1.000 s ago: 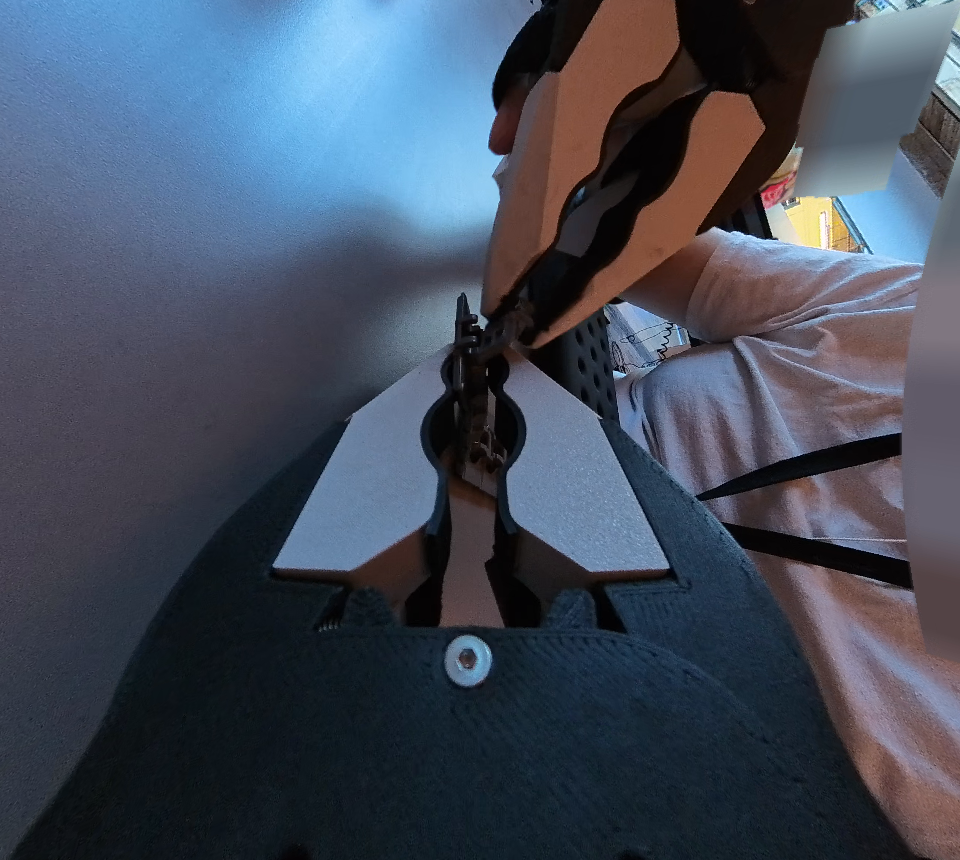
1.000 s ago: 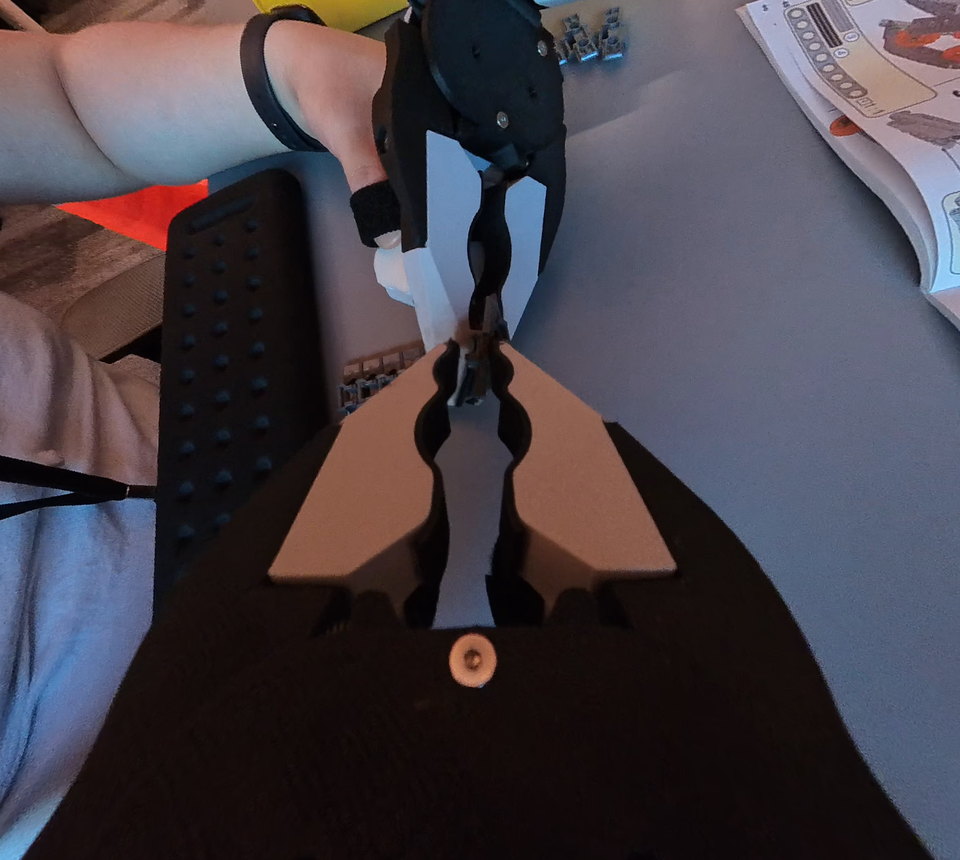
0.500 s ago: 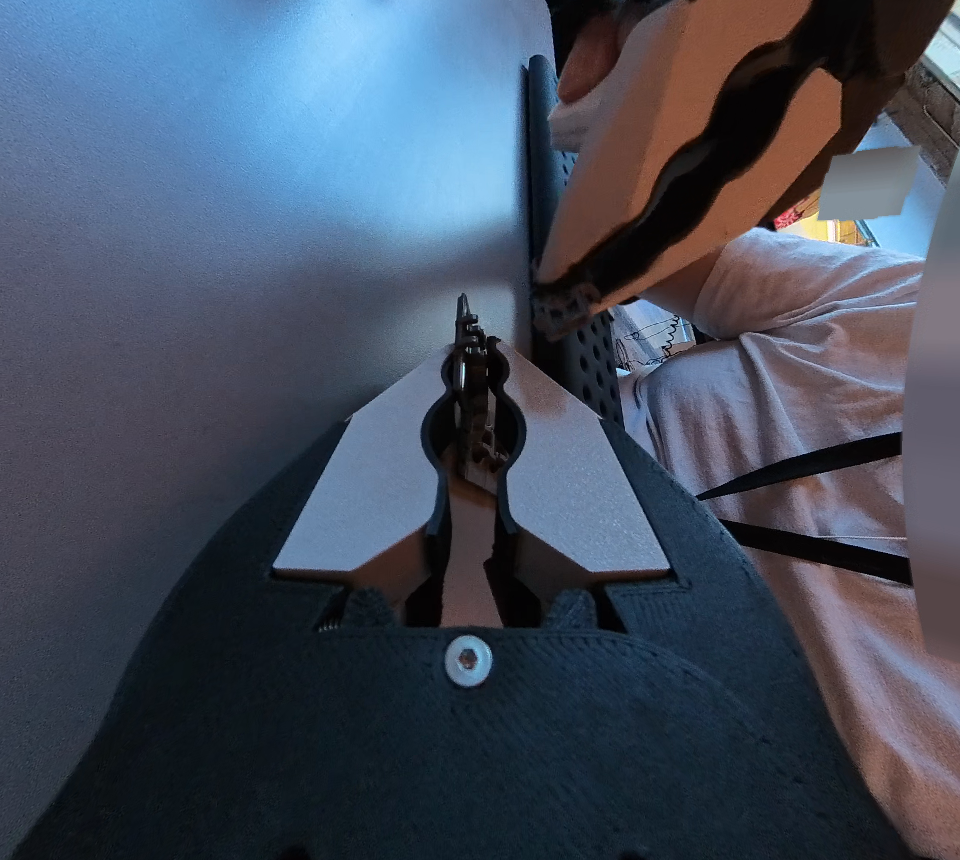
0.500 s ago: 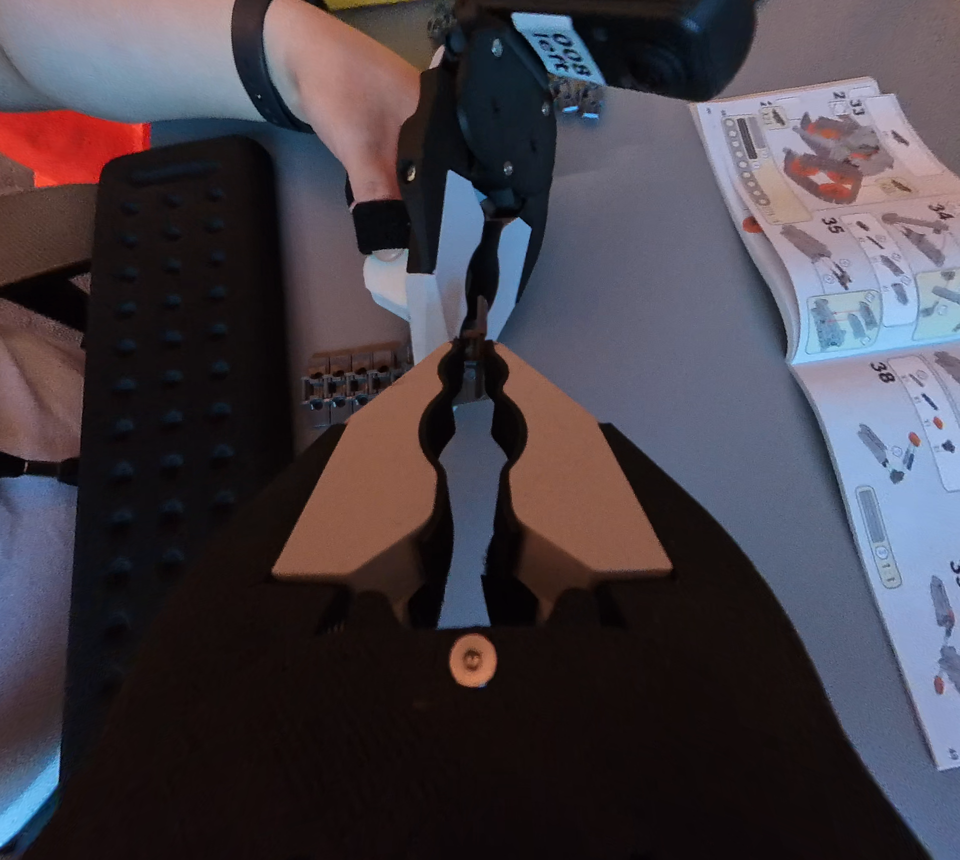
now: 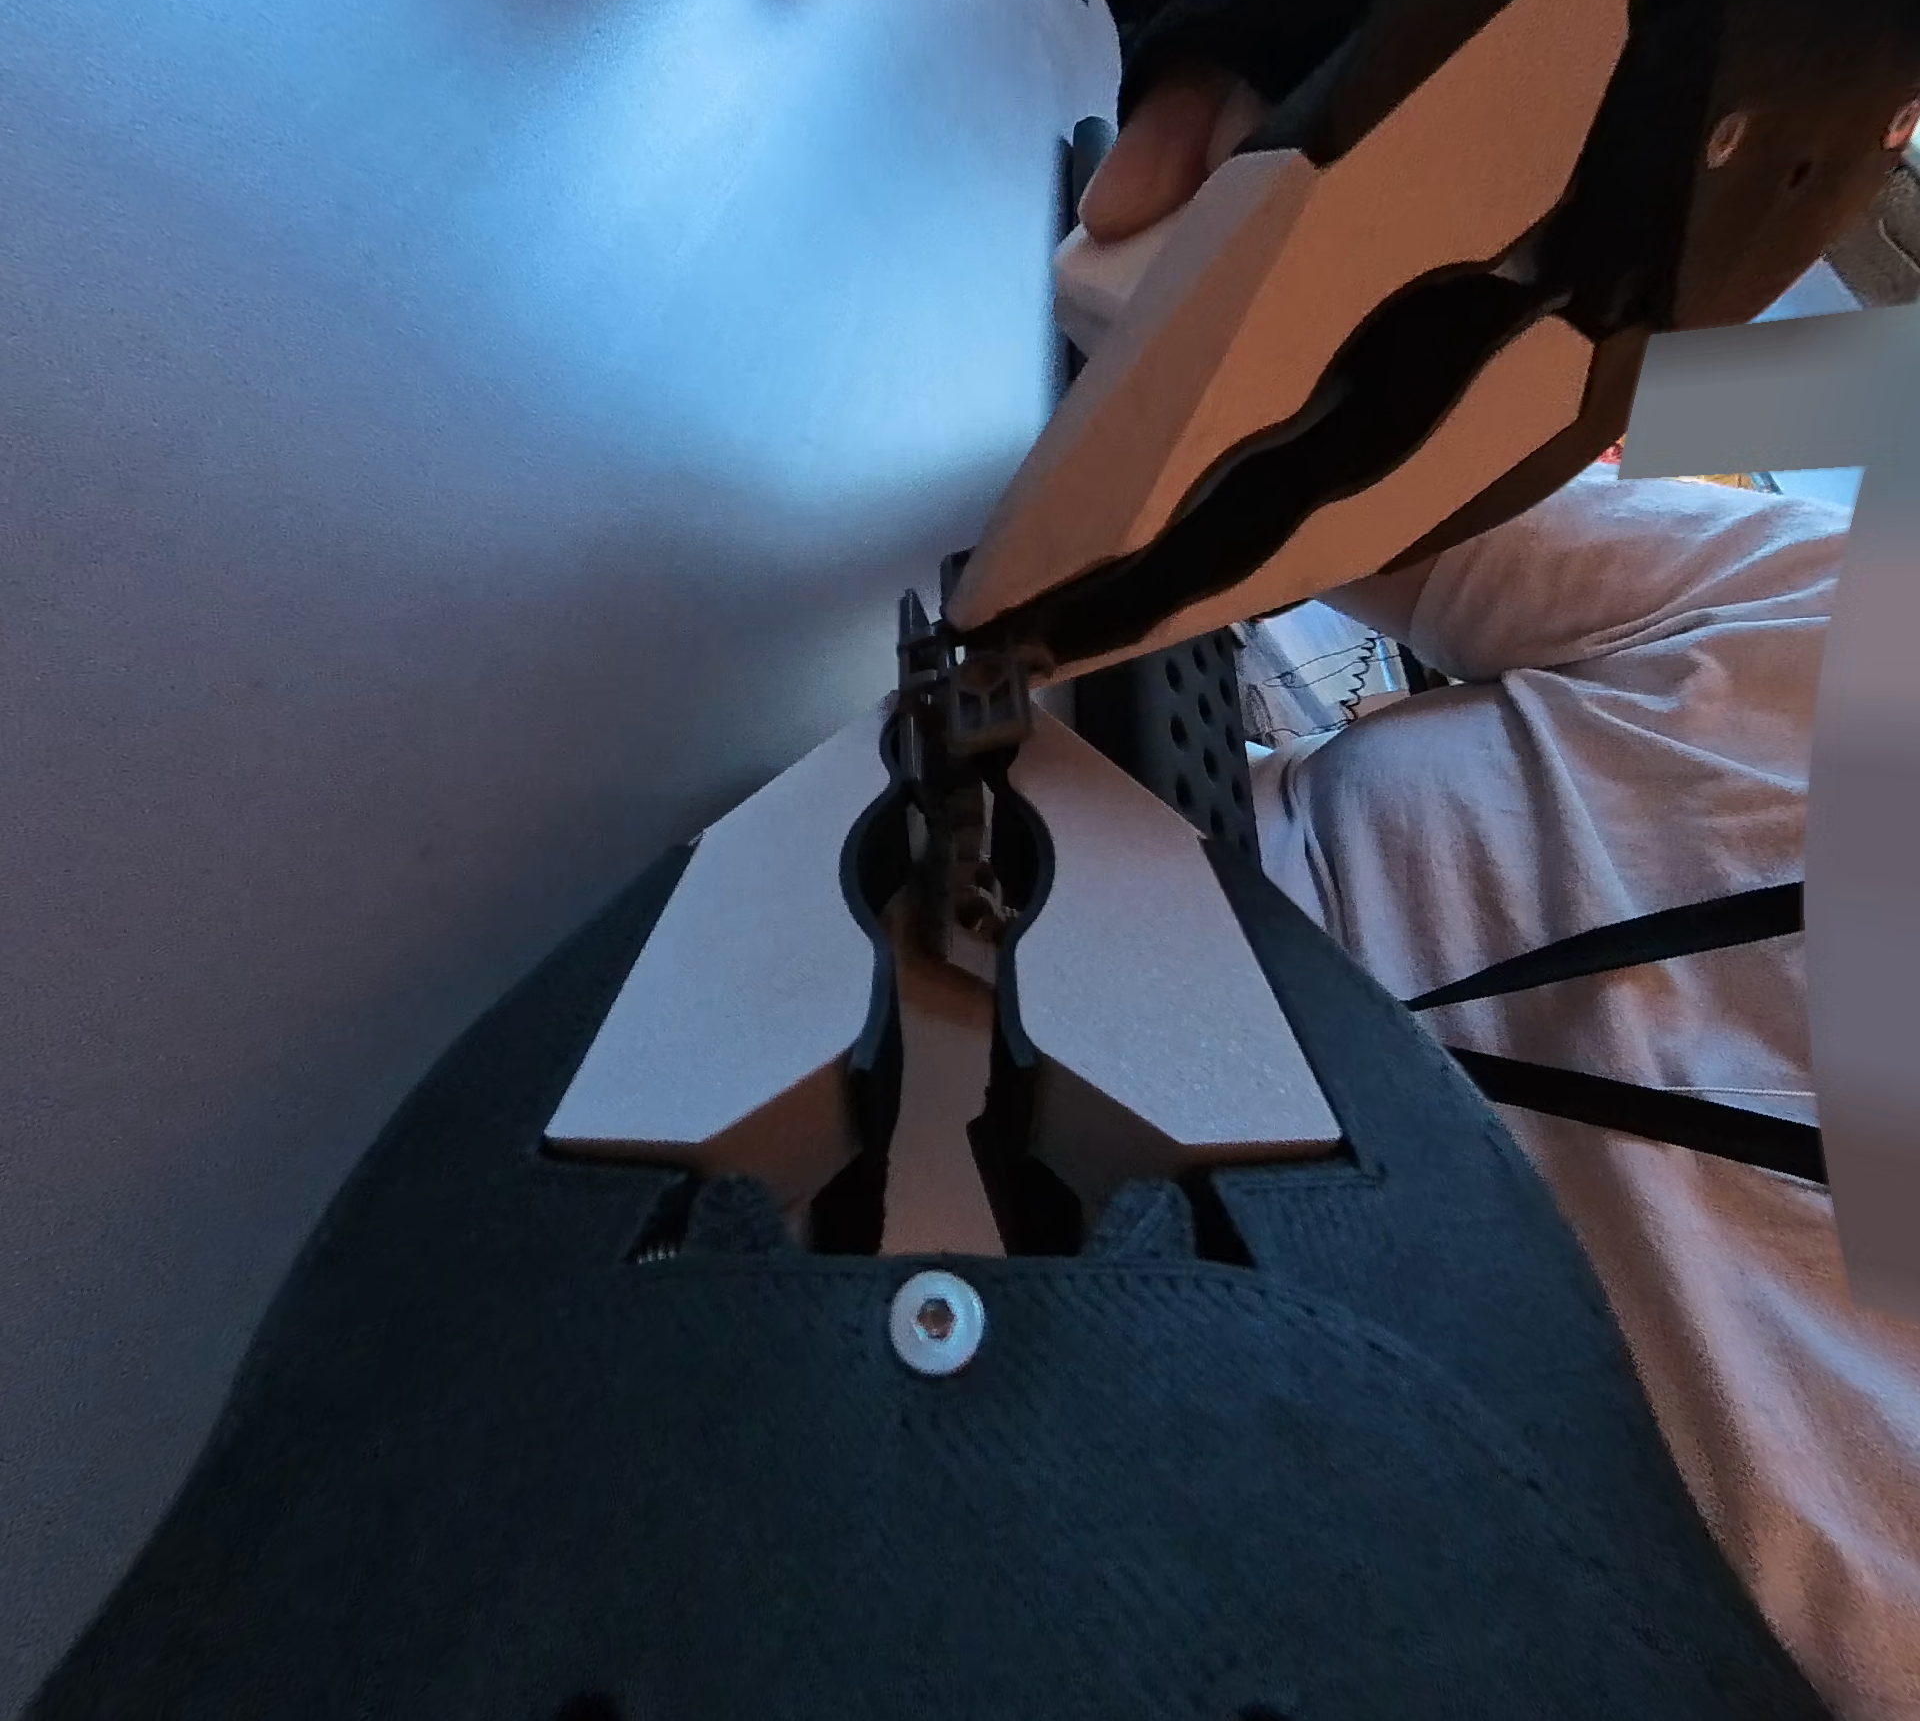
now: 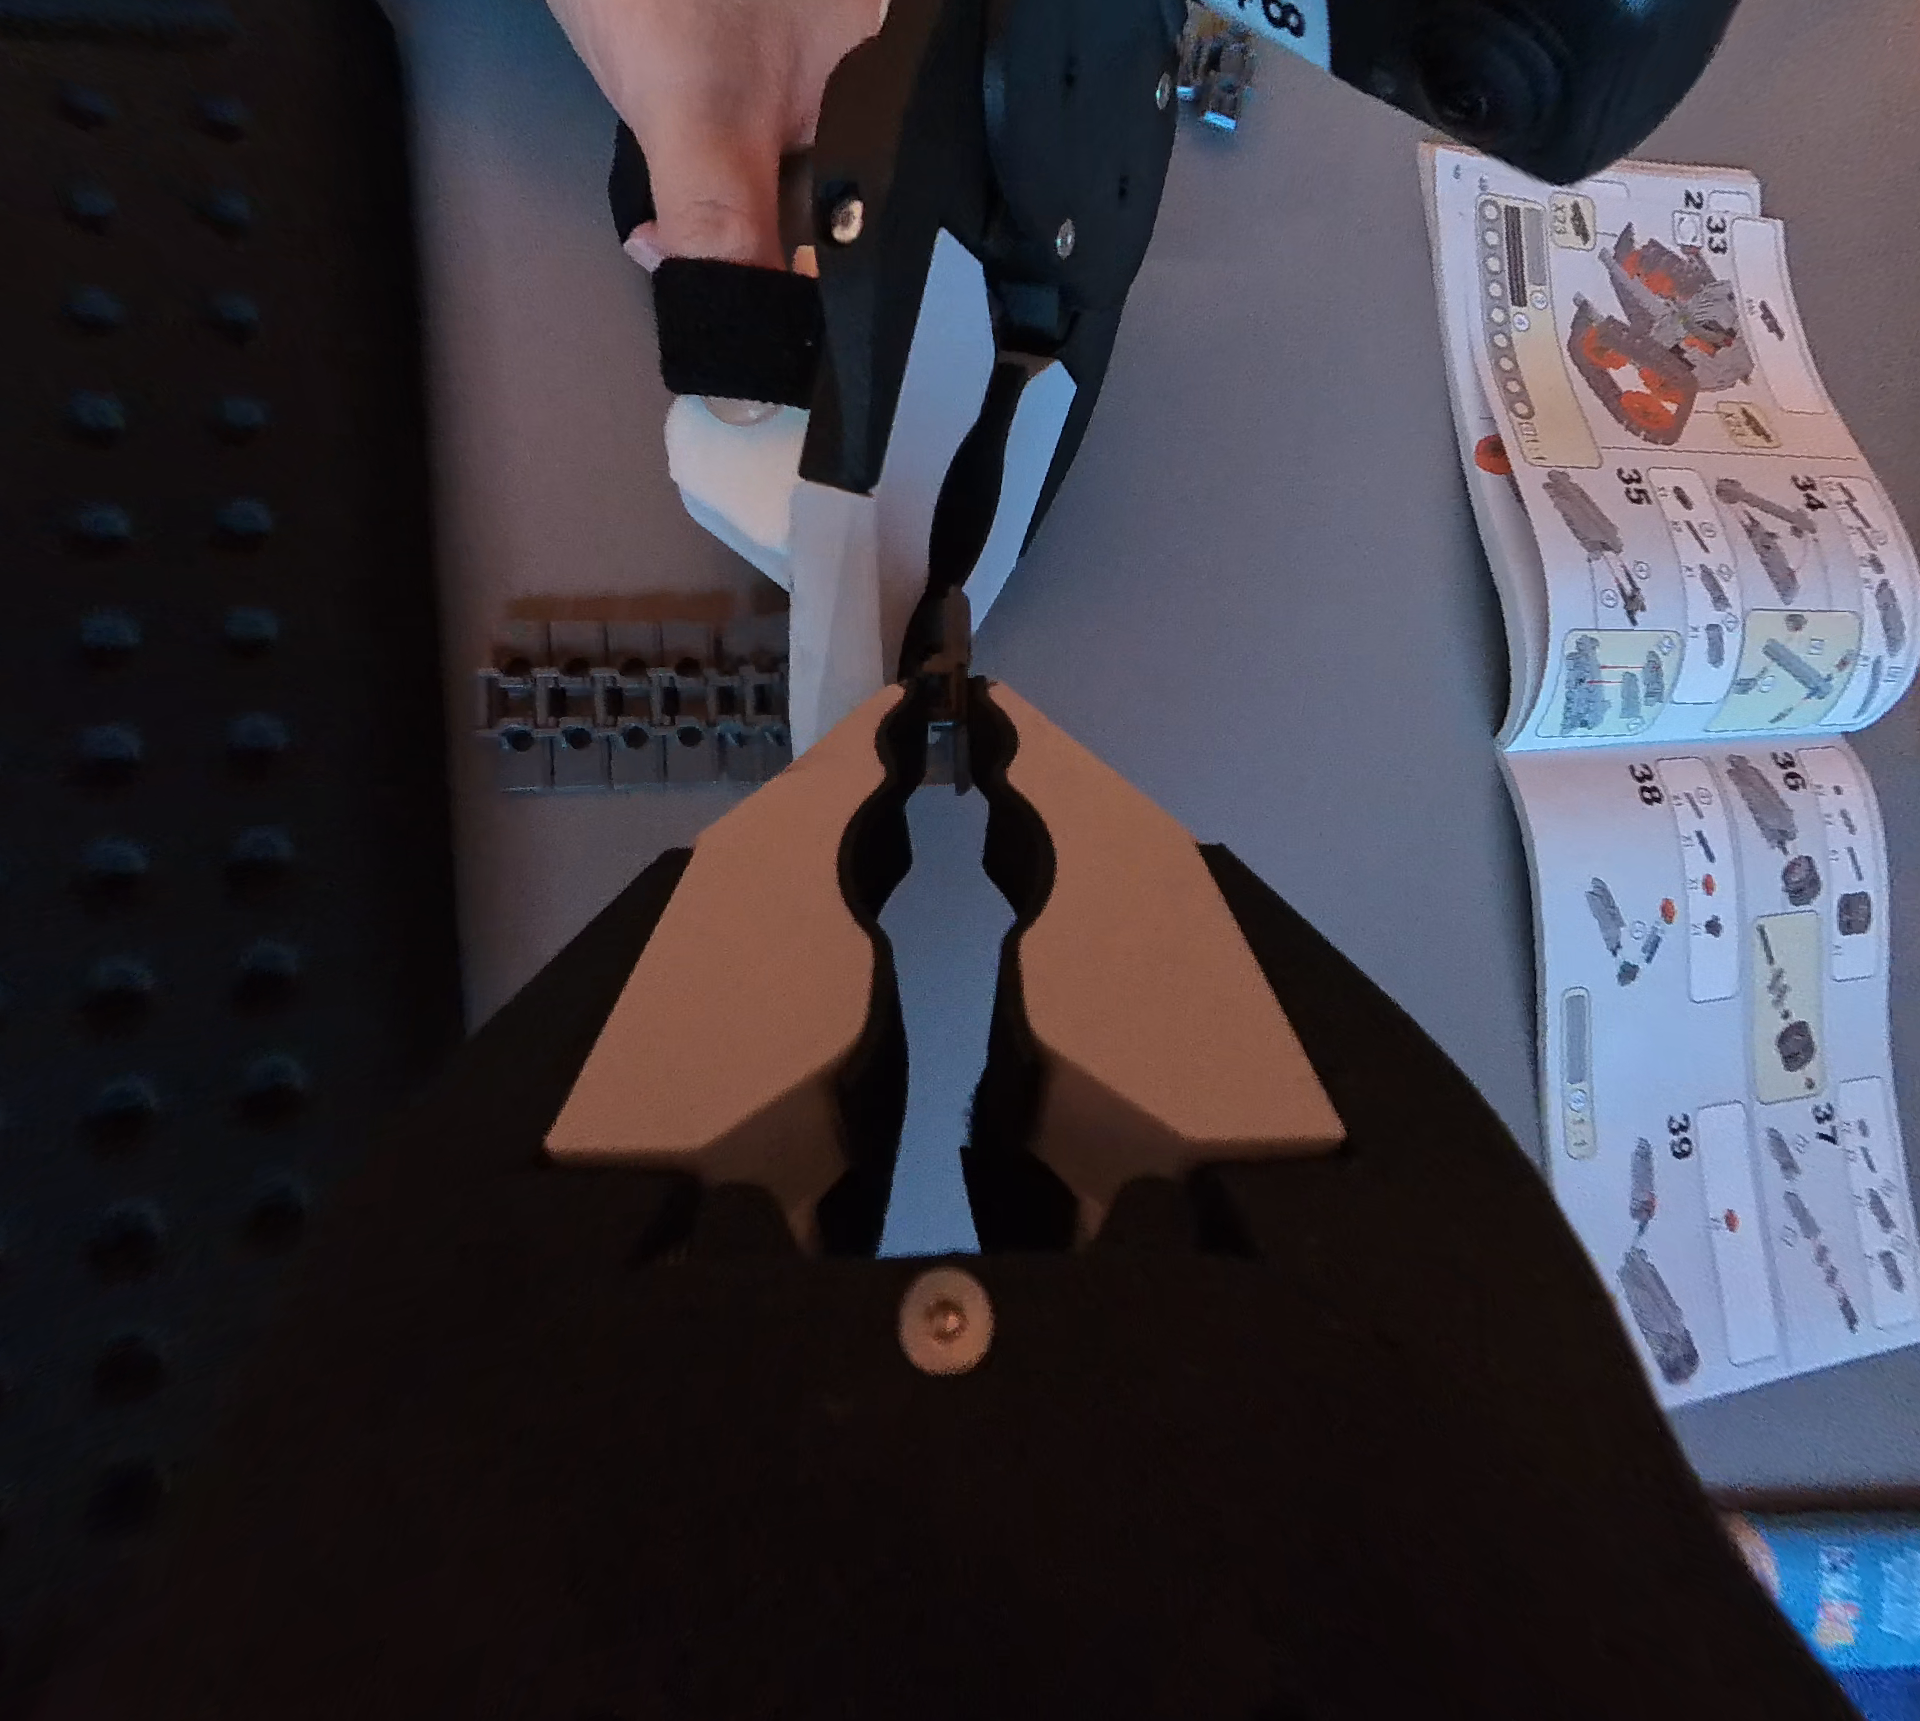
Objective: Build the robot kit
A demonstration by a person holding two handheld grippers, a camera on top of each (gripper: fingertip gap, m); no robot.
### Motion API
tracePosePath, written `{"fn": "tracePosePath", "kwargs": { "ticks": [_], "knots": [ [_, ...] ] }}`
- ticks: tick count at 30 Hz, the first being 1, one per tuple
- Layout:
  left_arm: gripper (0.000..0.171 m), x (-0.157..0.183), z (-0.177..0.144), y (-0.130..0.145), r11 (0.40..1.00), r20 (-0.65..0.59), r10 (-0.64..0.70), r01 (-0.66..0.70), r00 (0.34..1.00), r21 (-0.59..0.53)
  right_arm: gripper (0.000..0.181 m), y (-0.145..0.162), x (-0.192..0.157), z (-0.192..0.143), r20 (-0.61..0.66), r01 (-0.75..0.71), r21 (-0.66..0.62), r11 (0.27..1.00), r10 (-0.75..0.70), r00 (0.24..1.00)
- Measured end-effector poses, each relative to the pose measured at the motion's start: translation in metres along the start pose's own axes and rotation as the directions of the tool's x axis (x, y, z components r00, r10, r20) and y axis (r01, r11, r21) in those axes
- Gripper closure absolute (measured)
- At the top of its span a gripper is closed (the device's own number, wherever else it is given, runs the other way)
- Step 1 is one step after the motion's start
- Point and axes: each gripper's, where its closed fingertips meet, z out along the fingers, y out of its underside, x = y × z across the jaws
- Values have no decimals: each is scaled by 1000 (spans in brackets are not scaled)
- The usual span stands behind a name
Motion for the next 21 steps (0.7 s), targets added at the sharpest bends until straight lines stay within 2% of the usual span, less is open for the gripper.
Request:
{"fn": "tracePosePath", "kwargs": {
  "ticks": [12, 21],
  "knots": [
    [164, -3, 4, 5, 996, 68, 84, -81, 994, -43, 176, 7, -5, 2, -33, 38, -22, 999, -38, 999],
    [163, -4, 5, 6, 993, 92, 114, -109, 989, -52, 176, 10, -7, 3, 9, 43, -118, 992, -42, 999]
  ]
}}
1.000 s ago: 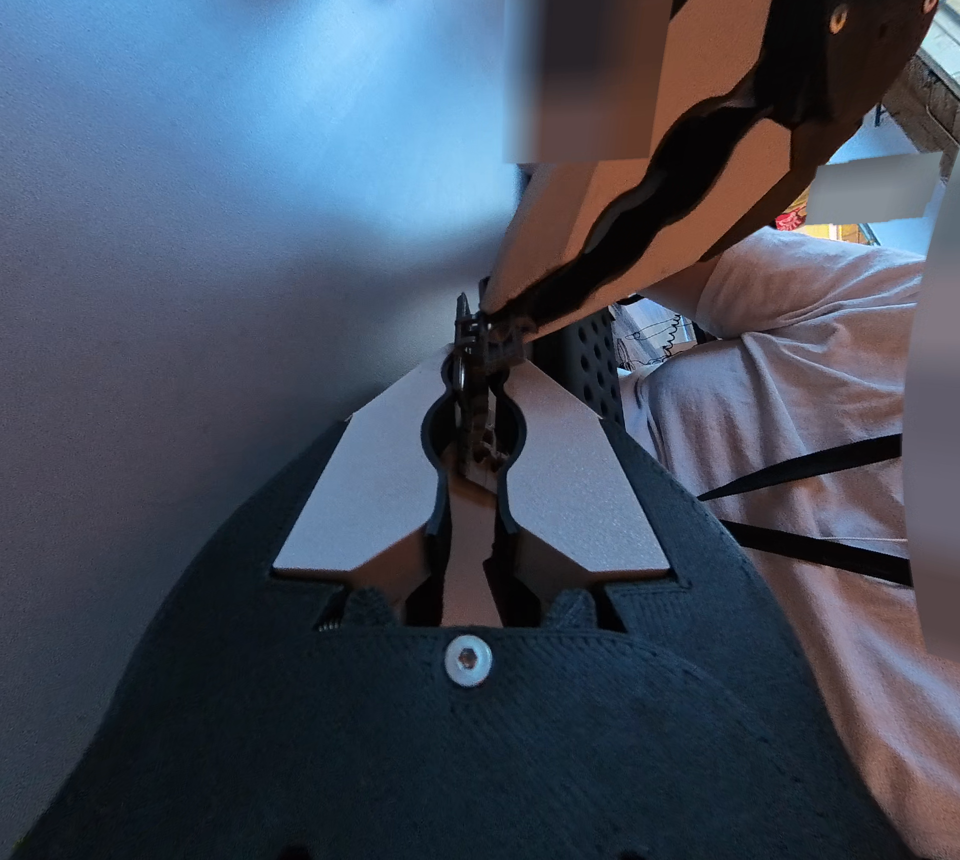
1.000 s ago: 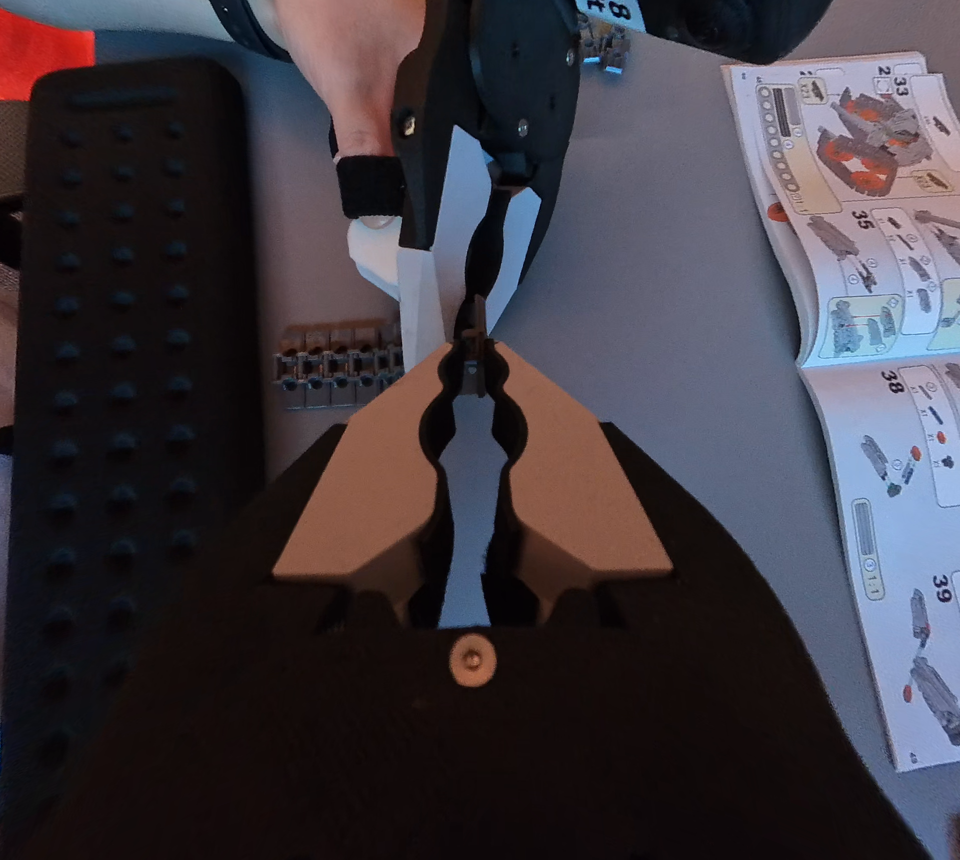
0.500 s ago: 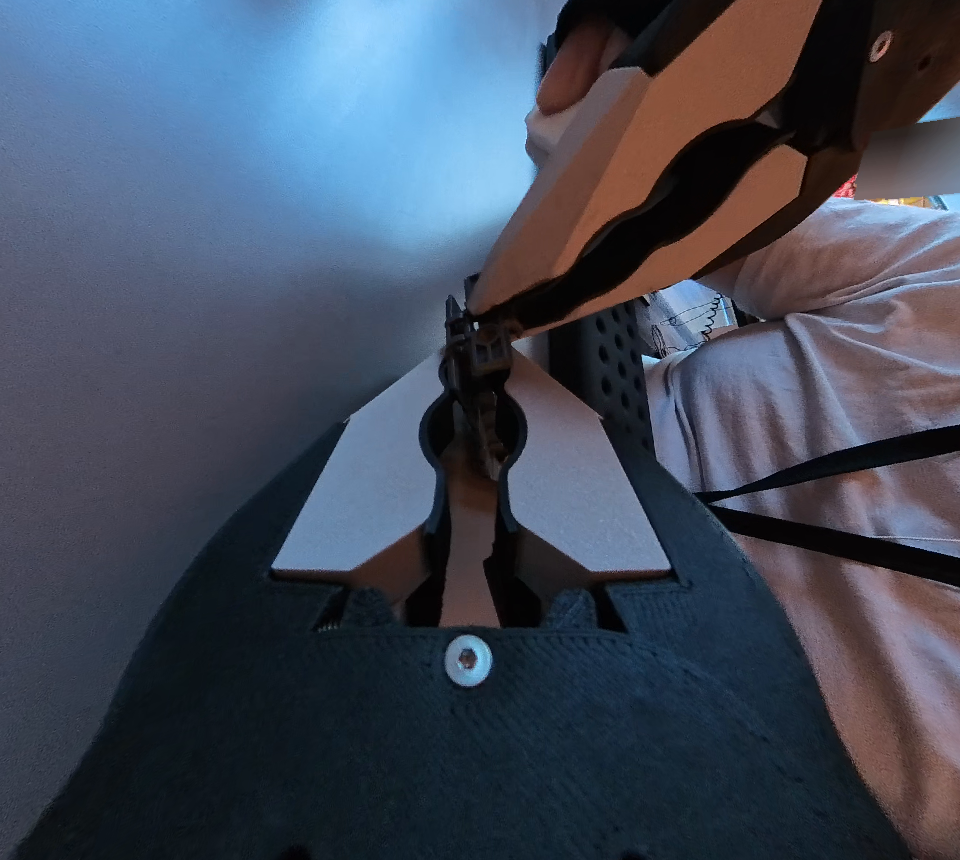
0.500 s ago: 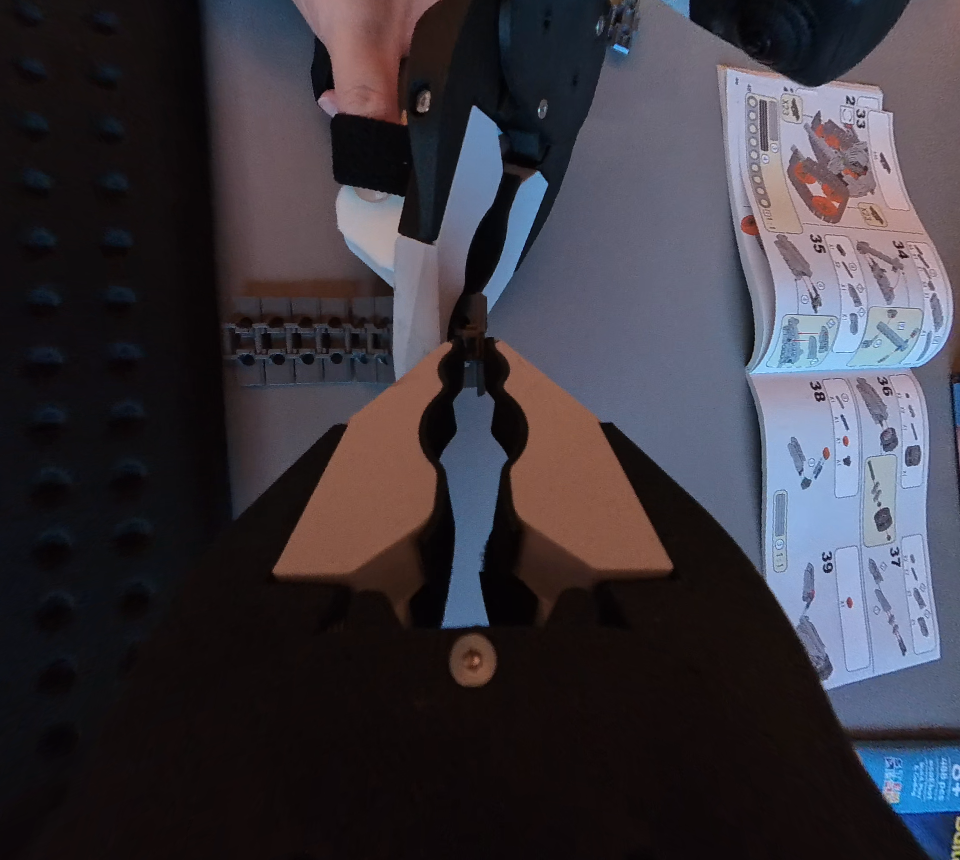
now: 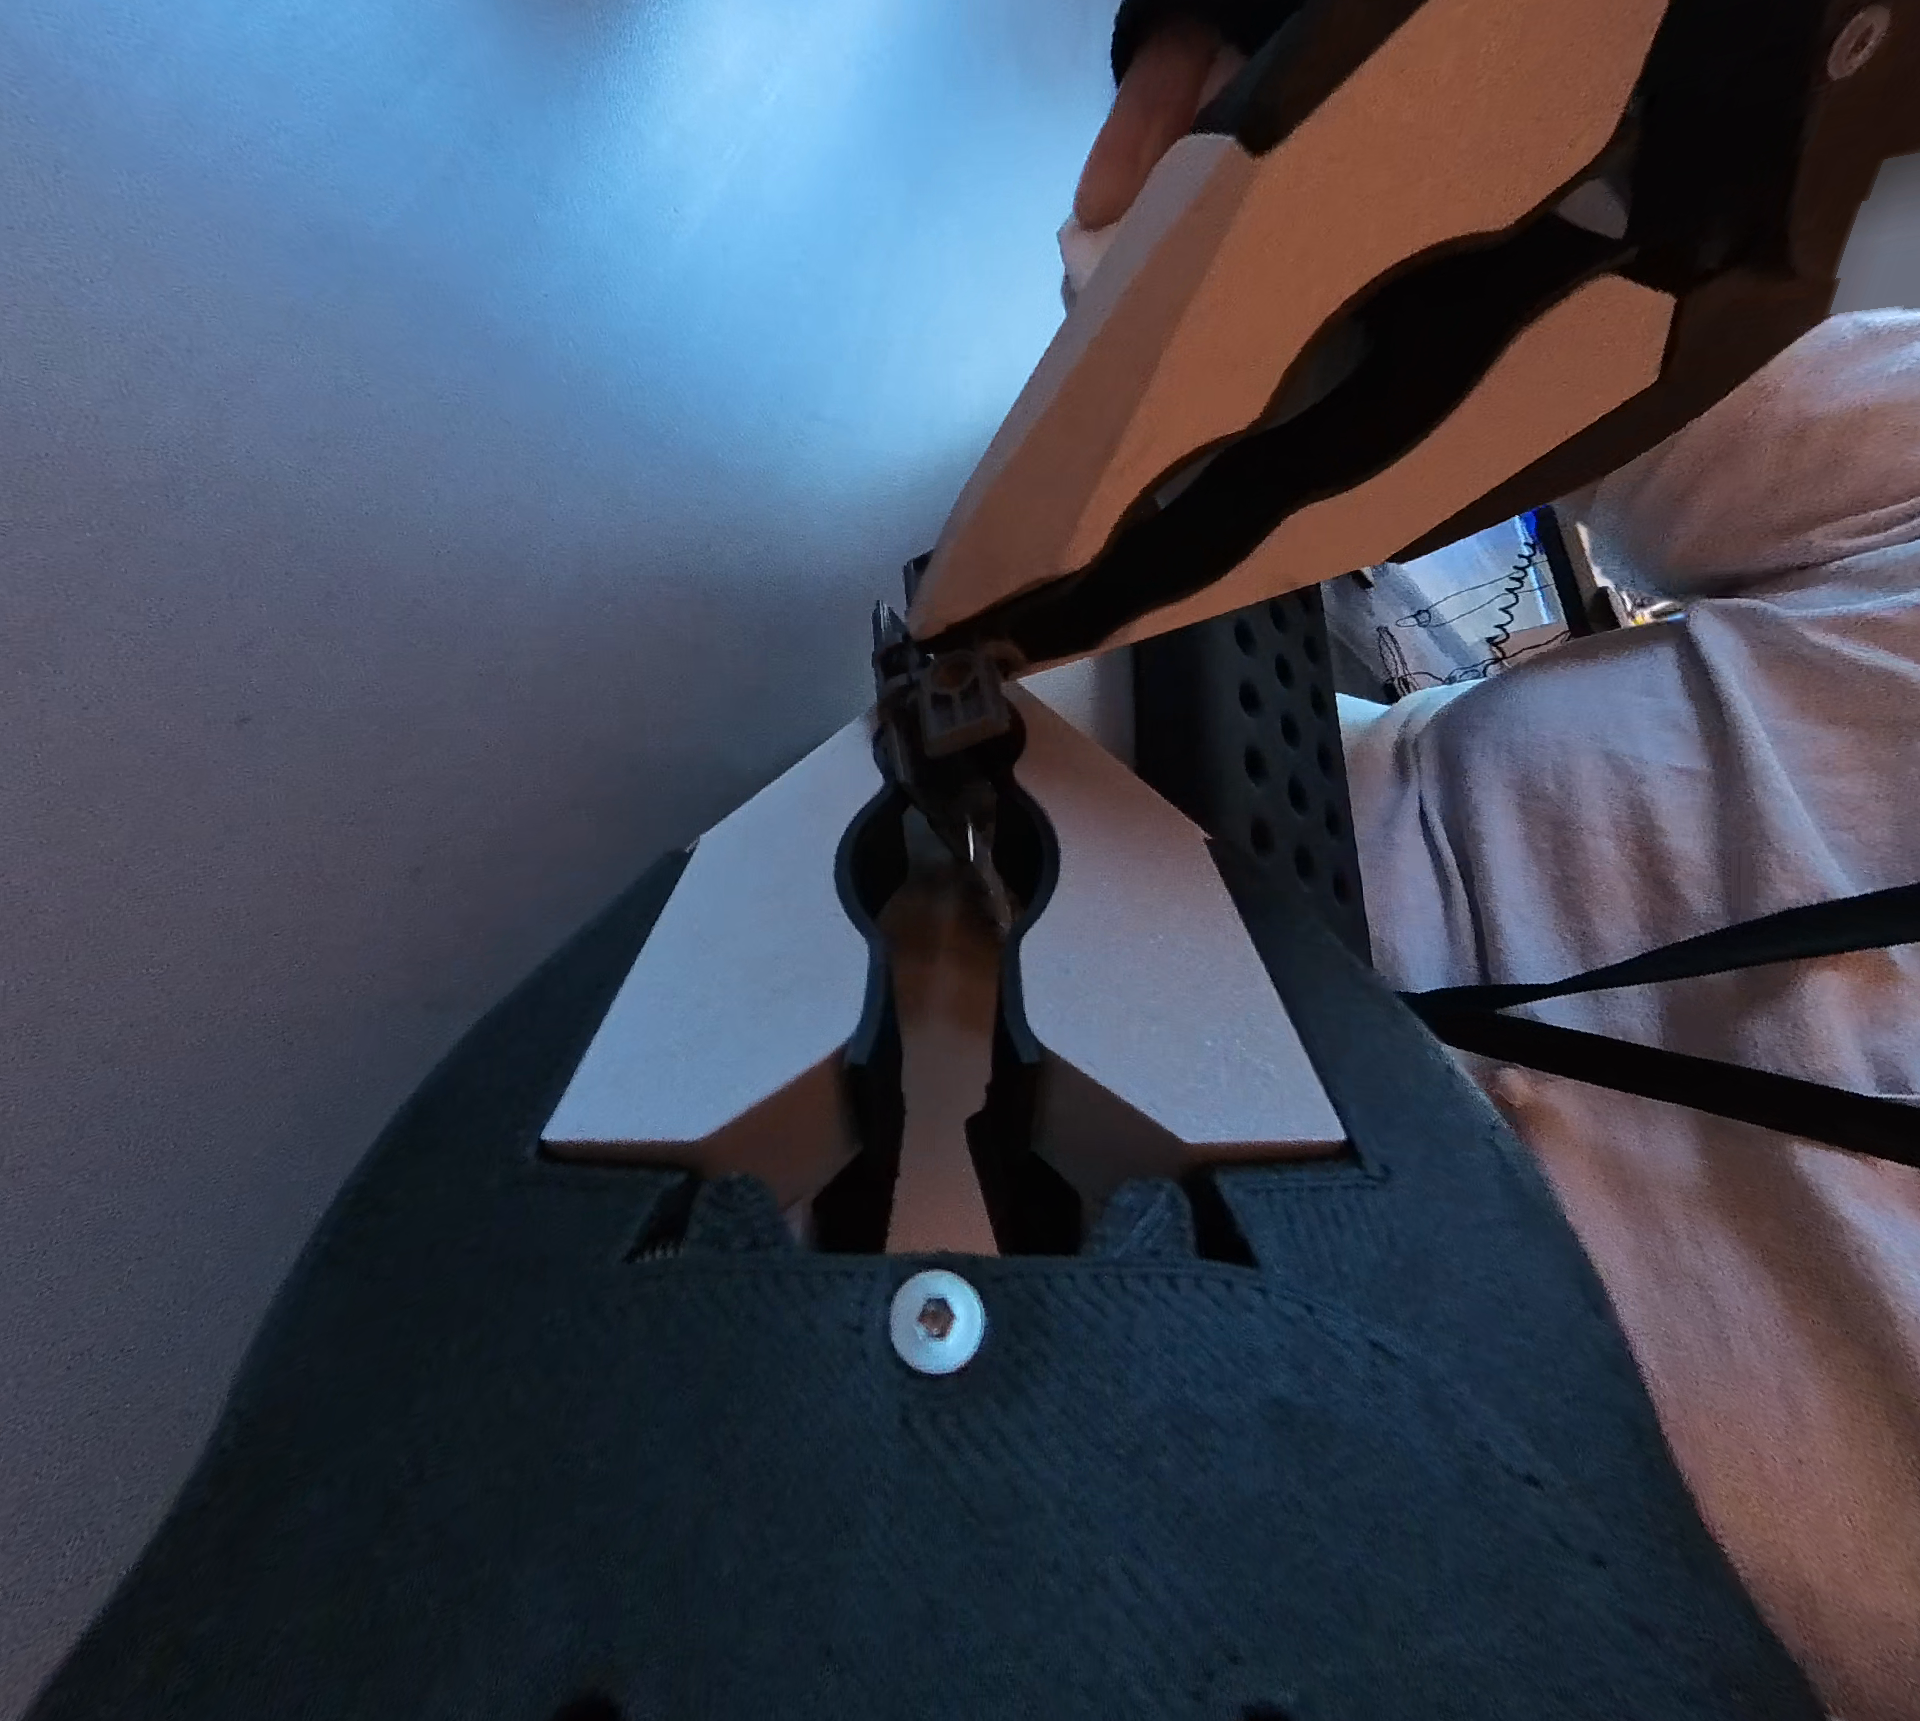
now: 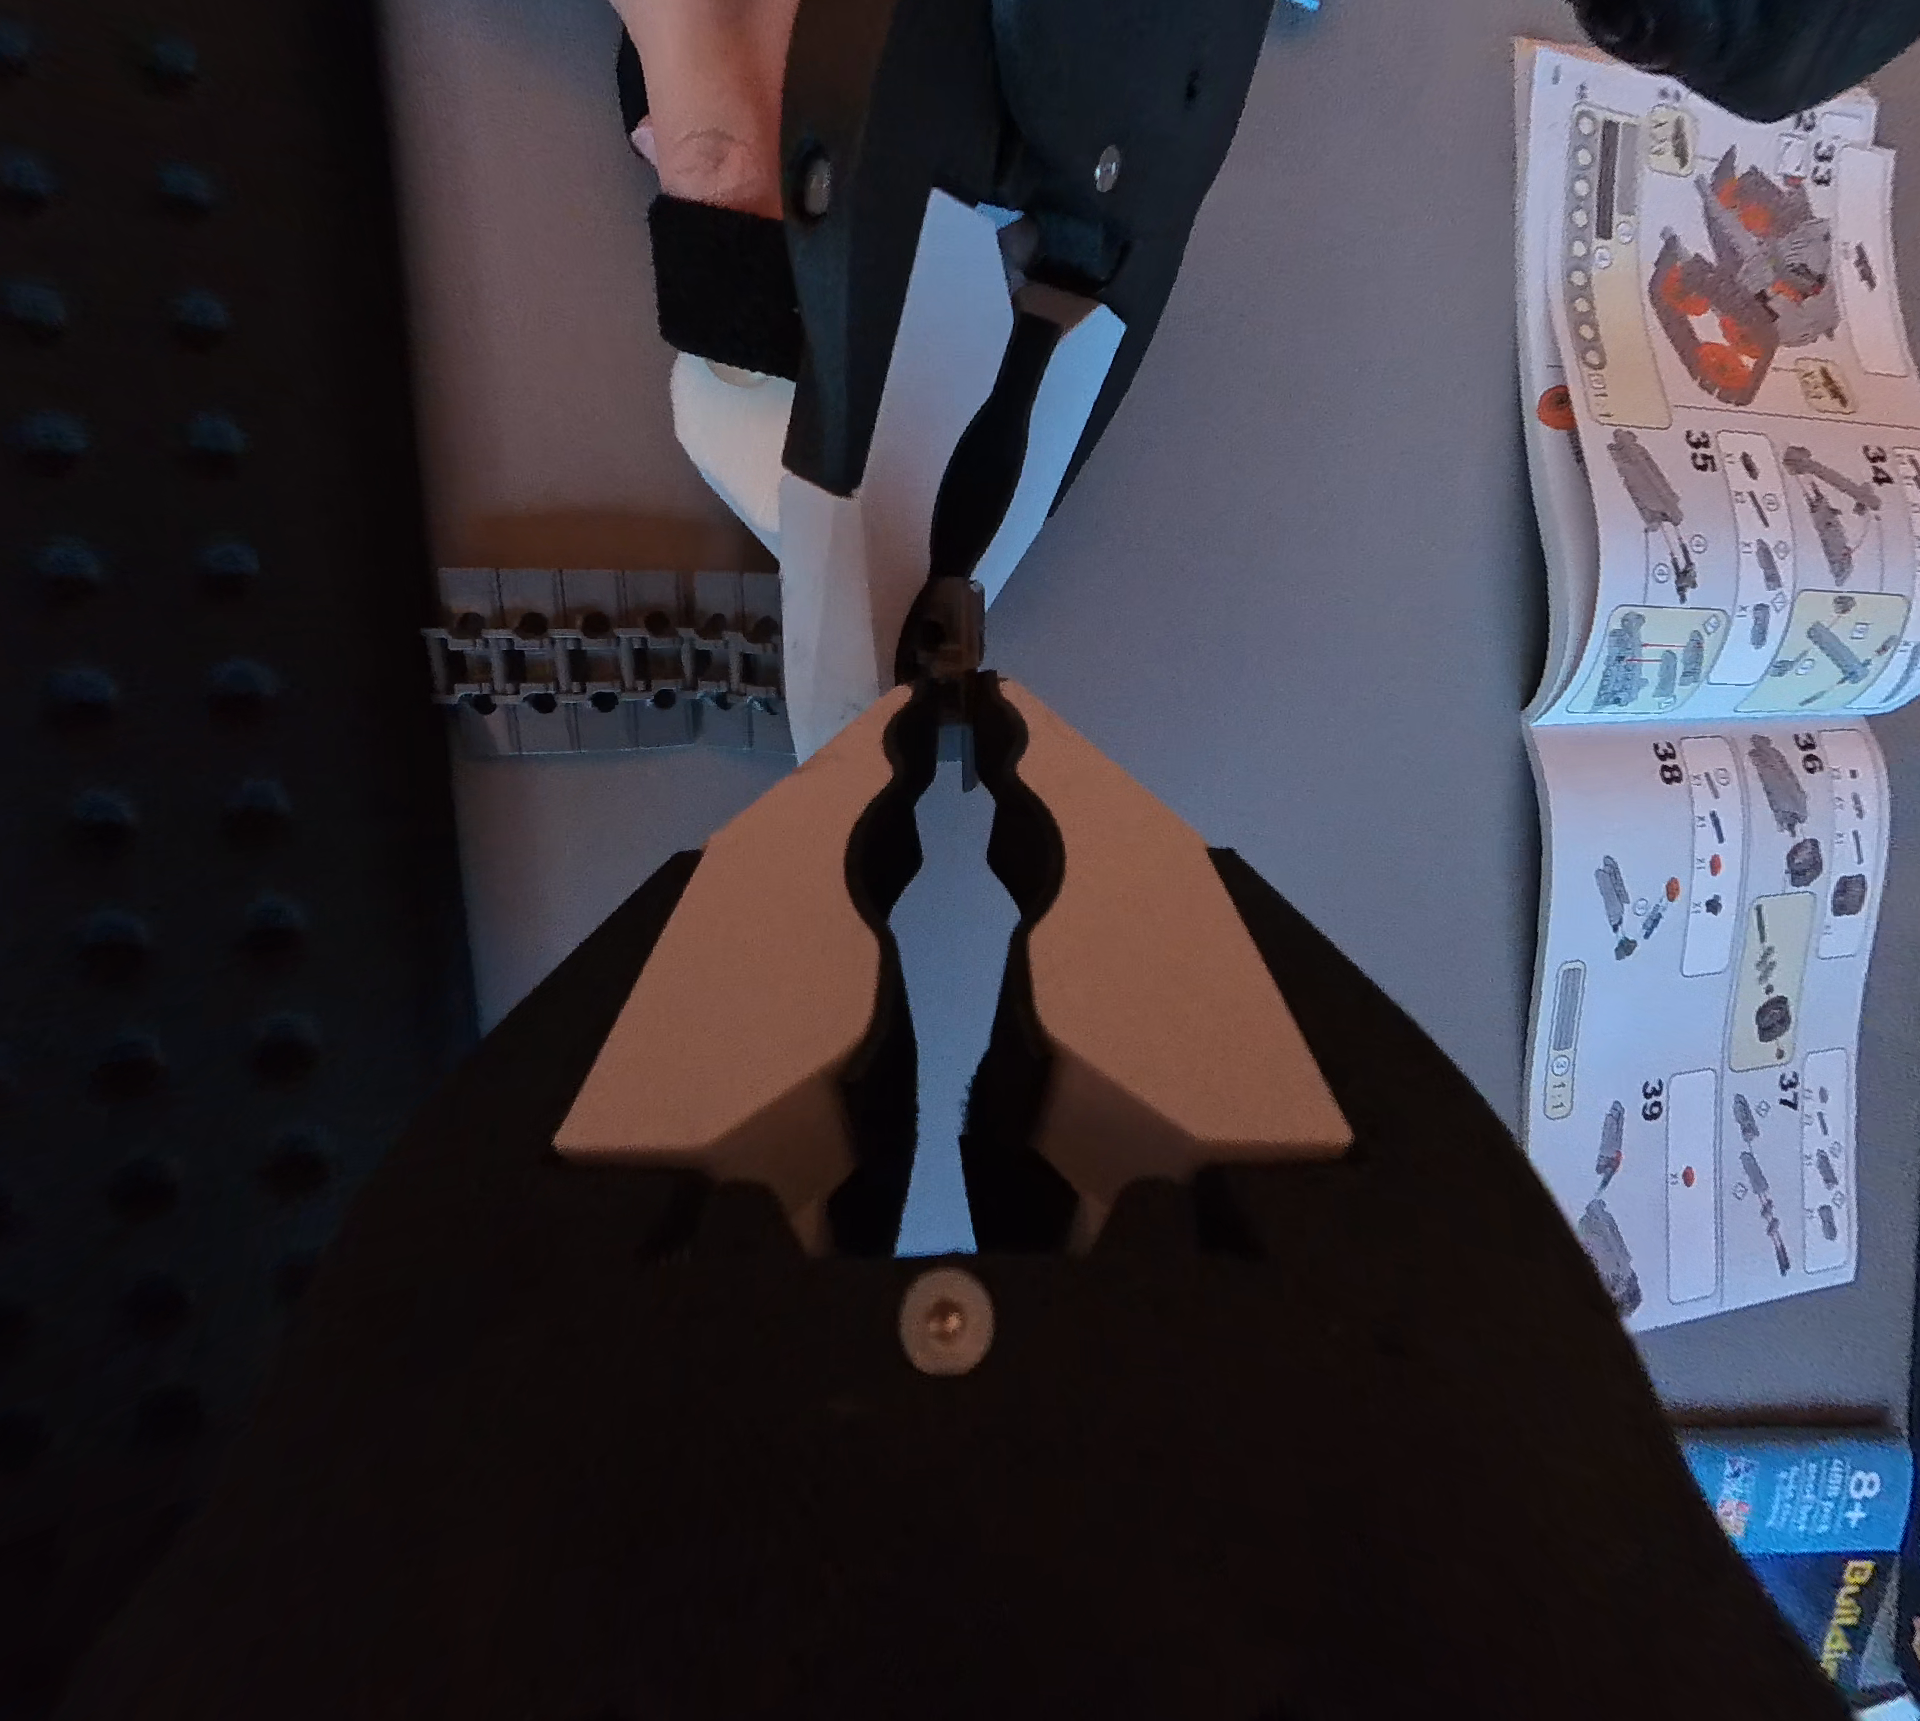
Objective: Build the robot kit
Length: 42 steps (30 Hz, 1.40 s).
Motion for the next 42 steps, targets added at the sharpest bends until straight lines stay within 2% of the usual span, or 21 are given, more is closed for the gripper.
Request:
{"fn": "tracePosePath", "kwargs": {
  "ticks": [14, 19, 24, 34, 42],
  "knots": [
    [162, 0, 3, 3, 997, 44, 76, -75, 996, -28, 176, 3, -3, 2, 32, 29, -90, 996, -26, 999],
    [161, 2, 2, 2, 998, 17, 58, -58, 998, -24, 175, 1, -4, 0, 37, -23, 0, 1000, 23, 999],
    [164, 0, -5, -5, 994, -70, -99, 101, 993, 29, 174, -8, 7, 0, -6, -89, 136, 987, 90, 996],
    [164, -2, -7, -7, 995, -51, -85, 88, 995, 51, 174, -9, 9, 0, 16, -147, 94, 985, 146, 989],
    [164, -1, -9, -9, 995, -58, -77, 81, 995, 67, 174, -12, 10, 0, 28, -203, 153, 967, 201, 979]
  ]
}}
